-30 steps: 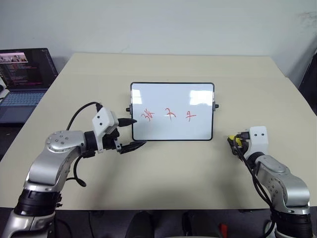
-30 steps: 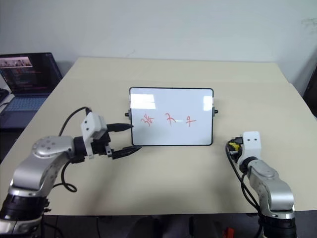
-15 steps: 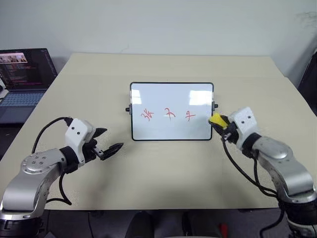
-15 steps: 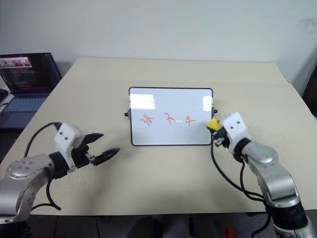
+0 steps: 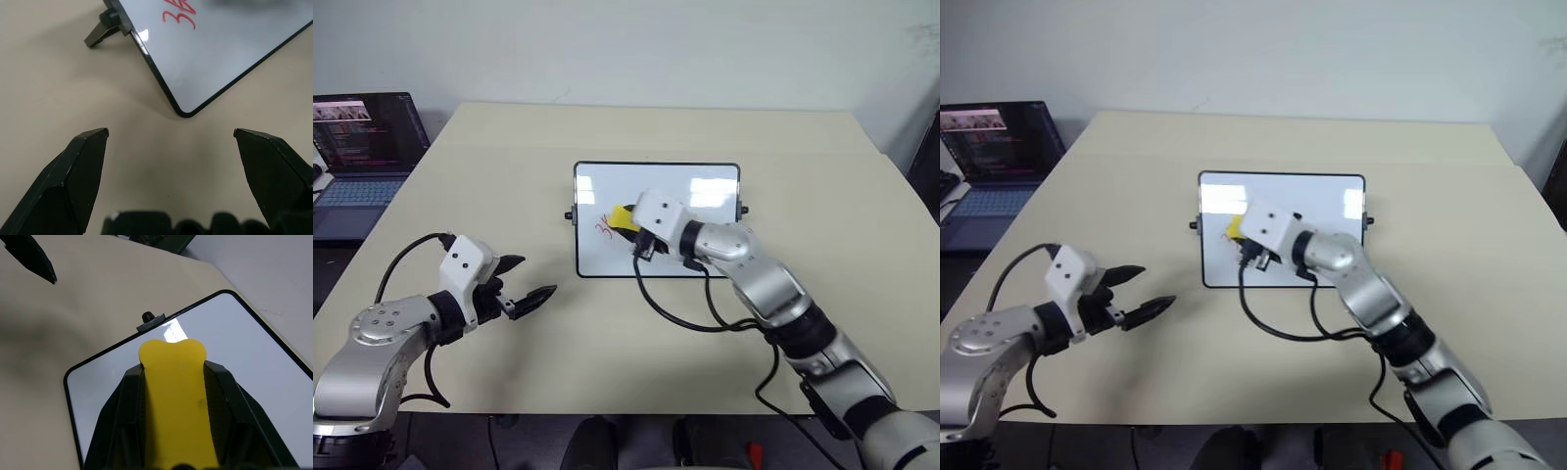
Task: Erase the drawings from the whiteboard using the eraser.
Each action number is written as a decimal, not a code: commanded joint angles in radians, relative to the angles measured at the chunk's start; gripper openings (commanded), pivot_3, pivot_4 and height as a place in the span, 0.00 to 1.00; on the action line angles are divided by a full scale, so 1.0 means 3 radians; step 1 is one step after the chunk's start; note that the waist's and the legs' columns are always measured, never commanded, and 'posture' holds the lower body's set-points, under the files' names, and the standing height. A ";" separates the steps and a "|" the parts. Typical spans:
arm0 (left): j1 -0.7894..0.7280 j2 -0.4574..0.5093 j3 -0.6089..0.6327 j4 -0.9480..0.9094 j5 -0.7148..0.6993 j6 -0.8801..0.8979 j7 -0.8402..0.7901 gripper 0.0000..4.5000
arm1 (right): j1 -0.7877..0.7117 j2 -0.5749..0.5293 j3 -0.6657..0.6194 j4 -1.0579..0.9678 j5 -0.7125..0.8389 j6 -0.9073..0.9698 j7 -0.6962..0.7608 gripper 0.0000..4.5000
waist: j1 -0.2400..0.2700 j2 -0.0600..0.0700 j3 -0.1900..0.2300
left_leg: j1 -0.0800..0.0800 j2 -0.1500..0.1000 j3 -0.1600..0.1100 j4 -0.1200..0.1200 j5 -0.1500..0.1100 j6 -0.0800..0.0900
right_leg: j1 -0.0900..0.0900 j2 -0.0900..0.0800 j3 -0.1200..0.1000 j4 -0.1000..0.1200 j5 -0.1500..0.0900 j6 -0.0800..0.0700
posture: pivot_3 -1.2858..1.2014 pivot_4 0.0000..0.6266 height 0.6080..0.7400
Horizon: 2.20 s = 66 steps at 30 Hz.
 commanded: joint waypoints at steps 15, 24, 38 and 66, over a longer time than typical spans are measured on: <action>-0.0175 0.0090 -0.0068 0.0066 0.0052 -0.0216 -0.0220 1.00 | -0.0469 0.0557 0.0066 0.1172 -0.0647 -0.0786 -0.0043 0.29 | -0.0009 0.0001 0.0000 | -0.0001 0.0000 0.0000 -0.0002 0.0000 0.0000 | 0.0000 -0.0001 -0.0001 -0.0001 0.0000 -0.0001 | 0.52 0.24 1.00; -0.0225 0.0087 -0.0082 0.0129 0.0095 -0.0285 -0.0232 1.00 | -0.0414 0.0635 0.0065 0.1323 -0.0689 -0.0592 0.0236 0.29 | -0.0009 0.0001 0.0001 | -0.0001 0.0000 -0.0001 -0.0002 0.0000 0.0000 | 0.0000 -0.0001 -0.0001 0.0000 0.0000 -0.0001 | 0.52 0.24 1.00; -0.0260 0.0073 -0.0089 0.0175 0.0117 -0.0288 -0.0190 1.00 | -0.0393 0.0707 0.0020 0.1463 -0.0703 -0.0490 0.0342 0.29 | -0.0009 0.0001 0.0001 | 0.0000 0.0001 -0.0002 -0.0002 0.0000 0.0000 | -0.0001 -0.0001 -0.0002 0.0001 0.0000 -0.0001 | 0.52 0.24 1.00; -0.0273 0.0044 -0.0144 0.0194 0.0144 -0.0323 -0.0191 1.00 | -0.0530 0.0704 -0.0255 0.1635 -0.0741 -0.0472 0.0141 0.29 | -0.0010 0.0001 0.0001 | 0.0002 0.0000 -0.0003 -0.0001 0.0000 0.0000 | 0.0000 -0.0001 -0.0003 0.0005 0.0000 -0.0002 | 0.52 0.24 1.00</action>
